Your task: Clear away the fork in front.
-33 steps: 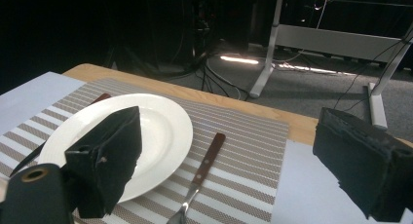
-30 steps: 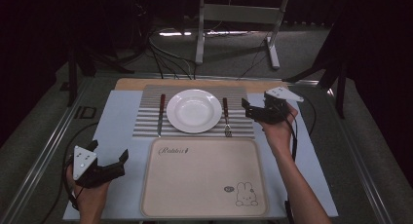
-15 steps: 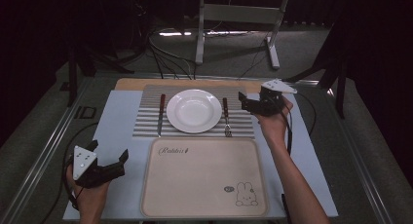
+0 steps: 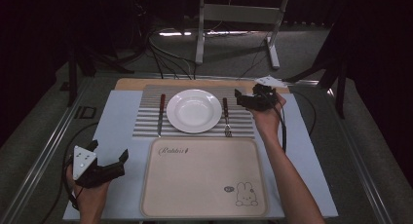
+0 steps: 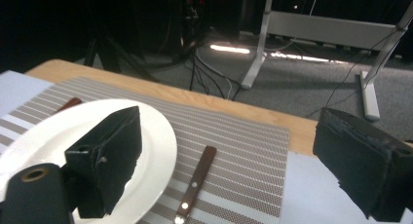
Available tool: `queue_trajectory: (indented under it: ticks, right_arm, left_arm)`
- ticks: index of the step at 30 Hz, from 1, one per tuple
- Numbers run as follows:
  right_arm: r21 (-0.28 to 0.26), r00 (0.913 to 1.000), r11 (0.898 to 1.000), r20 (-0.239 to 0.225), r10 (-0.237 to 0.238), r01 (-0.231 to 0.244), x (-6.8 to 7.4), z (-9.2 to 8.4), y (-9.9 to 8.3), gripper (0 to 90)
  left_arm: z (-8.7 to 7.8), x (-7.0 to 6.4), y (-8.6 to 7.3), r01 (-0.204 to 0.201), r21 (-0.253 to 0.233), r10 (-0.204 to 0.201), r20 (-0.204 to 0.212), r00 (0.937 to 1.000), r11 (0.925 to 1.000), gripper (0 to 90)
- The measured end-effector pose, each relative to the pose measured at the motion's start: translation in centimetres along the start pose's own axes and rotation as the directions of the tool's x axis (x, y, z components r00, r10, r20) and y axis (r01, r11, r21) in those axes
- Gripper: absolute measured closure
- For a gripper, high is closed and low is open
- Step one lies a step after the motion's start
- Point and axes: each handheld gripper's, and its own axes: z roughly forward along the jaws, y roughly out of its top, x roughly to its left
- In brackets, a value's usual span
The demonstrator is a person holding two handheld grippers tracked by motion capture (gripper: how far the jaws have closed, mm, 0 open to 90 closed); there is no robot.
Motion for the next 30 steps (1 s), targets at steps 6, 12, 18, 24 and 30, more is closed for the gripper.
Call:
queue_trajectory:
  ticks: [6, 12, 18, 24, 30]
  right_arm:
    - [0.06, 0.9998, 0.998, 0.001, 0.021, -0.021, 0.0, 2.0, -1.2, 10.5]
    - [0.128, 0.9987, 0.99, 0.006, 0.051, -0.051, 0.1, 3.4, -2.0, 10.6]
    - [0.18, 0.9986, 0.982, 0.015, 0.051, -0.053, 0.2, 4.4, -2.8, 10.7]
    - [0.195, 0.9987, 0.98, 0.014, 0.049, -0.051, 0.3, 4.9, -3.1, 10.8]
    - [0.214, 0.9988, 0.976, 0.014, 0.046, -0.048, 0.4, 5.3, -3.4, 11.2]
  left_arm:
    - [0.0, 0.0, 0.0, 0.001, -0.001, -0.001, 0.0, 1.0, 1.0, 0.0]
    - [-0.1, 0.1, 0.0, 0.01, -0.008, -0.01, -0.004, 0.9999, 0.9999, 0.0]
    - [-0.2, 0.2, 0.0, 0.015, -0.01, -0.015, -0.003, 0.9999, 0.9998, 0.0]
    - [-0.1, 0.2, 0.0, 0.014, -0.009, -0.014, -0.003, 0.9999, 0.9999, 0.0]
    - [-0.2, 0.2, 0.0, 0.019, -0.011, -0.019, -0.003, 0.9998, 0.9998, 0.0]
